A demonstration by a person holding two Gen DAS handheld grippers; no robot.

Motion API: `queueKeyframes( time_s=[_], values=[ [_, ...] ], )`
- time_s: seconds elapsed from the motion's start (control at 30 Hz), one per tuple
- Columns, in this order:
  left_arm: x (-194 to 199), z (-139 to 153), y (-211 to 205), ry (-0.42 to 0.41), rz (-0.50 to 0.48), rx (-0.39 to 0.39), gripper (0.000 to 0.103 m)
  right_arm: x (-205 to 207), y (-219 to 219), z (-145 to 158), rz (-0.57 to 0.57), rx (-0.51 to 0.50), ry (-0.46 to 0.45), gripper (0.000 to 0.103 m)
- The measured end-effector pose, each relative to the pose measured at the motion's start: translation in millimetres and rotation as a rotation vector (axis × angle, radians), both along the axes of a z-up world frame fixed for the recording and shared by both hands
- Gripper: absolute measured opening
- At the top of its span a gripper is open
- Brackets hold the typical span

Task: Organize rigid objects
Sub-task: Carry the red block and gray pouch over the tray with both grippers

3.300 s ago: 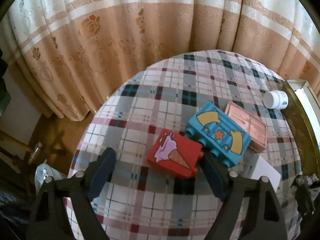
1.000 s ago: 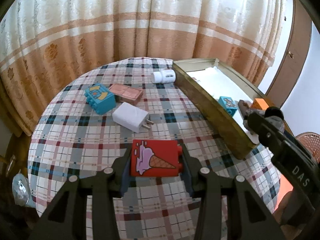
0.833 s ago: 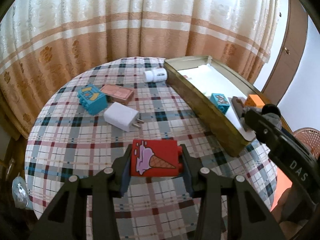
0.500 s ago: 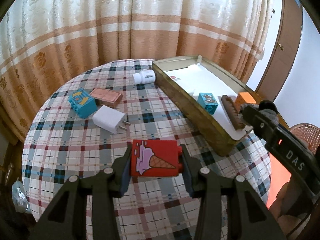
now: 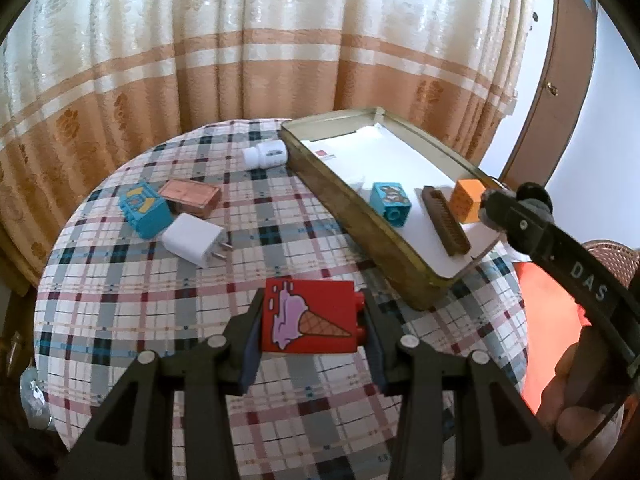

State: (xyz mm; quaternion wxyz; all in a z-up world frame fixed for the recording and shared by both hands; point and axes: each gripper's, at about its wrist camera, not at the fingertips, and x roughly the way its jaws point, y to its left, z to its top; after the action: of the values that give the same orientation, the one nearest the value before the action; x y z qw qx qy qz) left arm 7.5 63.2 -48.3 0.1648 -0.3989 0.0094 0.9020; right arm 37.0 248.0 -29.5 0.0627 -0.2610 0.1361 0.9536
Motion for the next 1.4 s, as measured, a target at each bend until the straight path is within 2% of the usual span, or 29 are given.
queueKeyframes(
  time_s=[0.43, 0.73, 1.1, 1.27, 1.4],
  values=[
    [-11, 14, 44, 0.029, -0.076, 0.006, 0.043, -10, 37, 19, -0.058, 0.046, 0.037, 0.073],
    [-33, 17, 85, 0.03, -0.112, 0.03, 0.043, -52, 55, 49, -0.045, 0.124, 0.082, 0.073],
    [-58, -1, 123, -0.011, -0.131, 0.026, 0.043, -103, 58, 40, 0.016, 0.131, 0.016, 0.073],
    [-66, -15, 125, -0.047, -0.12, 0.016, 0.043, -125, 60, 29, 0.052, 0.13, -0.051, 0.073],
    [-69, -17, 131, -0.026, -0.127, -0.024, 0.043, -137, 62, 21, 0.081, 0.142, -0.095, 0.073]
  ],
)
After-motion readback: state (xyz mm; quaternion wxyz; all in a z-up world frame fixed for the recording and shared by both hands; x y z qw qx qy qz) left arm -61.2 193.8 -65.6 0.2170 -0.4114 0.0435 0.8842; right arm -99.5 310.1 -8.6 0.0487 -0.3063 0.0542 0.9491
